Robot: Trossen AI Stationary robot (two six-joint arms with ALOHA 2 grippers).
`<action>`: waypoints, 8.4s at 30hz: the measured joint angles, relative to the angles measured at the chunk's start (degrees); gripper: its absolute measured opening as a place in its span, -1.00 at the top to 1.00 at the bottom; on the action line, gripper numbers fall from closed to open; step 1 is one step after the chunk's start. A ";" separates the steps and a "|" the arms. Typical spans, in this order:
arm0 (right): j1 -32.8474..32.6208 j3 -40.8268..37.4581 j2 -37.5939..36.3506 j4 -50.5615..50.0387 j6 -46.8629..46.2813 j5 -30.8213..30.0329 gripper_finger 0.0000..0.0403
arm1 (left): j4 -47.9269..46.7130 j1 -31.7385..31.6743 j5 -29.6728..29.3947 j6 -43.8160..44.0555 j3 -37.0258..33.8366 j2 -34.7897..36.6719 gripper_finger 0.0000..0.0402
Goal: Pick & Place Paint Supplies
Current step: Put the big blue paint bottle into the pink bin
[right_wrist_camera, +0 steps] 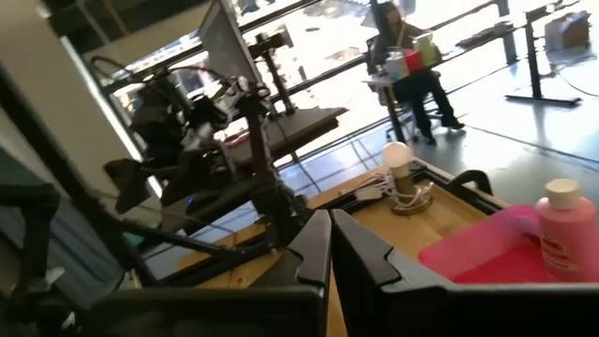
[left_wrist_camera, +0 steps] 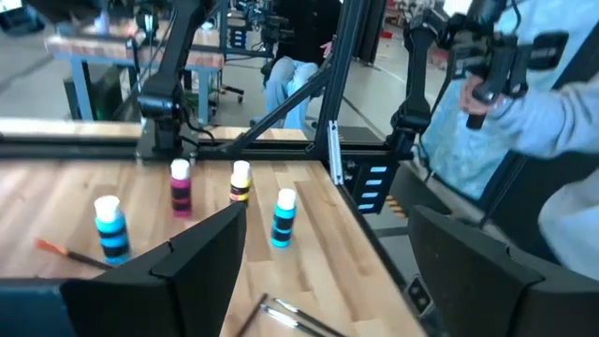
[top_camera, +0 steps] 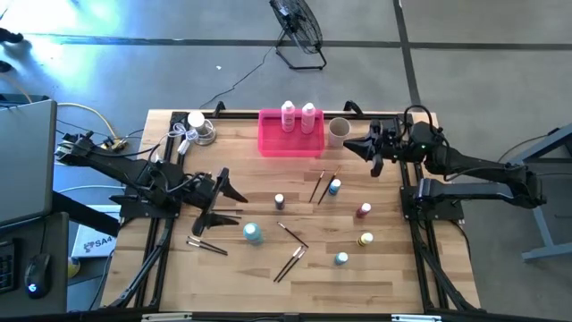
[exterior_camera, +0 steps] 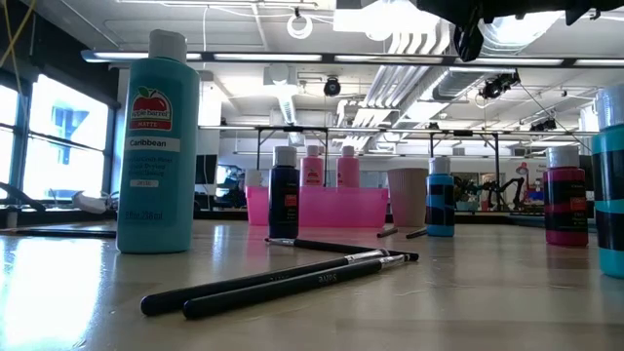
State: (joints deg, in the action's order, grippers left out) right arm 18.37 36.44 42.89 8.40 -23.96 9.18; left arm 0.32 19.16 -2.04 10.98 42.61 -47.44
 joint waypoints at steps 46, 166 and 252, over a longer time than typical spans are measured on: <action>0.00 0.00 0.01 -1.43 -4.73 -1.54 0.98 | -9.77 -0.02 3.48 -7.29 -0.04 -10.90 -0.46; -0.01 0.02 0.00 -2.63 -4.25 -1.36 0.98 | -8.47 -0.01 3.50 -4.21 -0.09 -21.31 -0.46; 0.00 0.02 0.00 -3.93 -1.32 4.76 0.98 | -11.30 -0.02 -16.55 27.75 -0.11 -21.40 0.23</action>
State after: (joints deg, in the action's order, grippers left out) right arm 18.37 36.47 42.89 4.47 -25.28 13.93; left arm -10.98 19.14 -18.60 38.72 42.50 -68.84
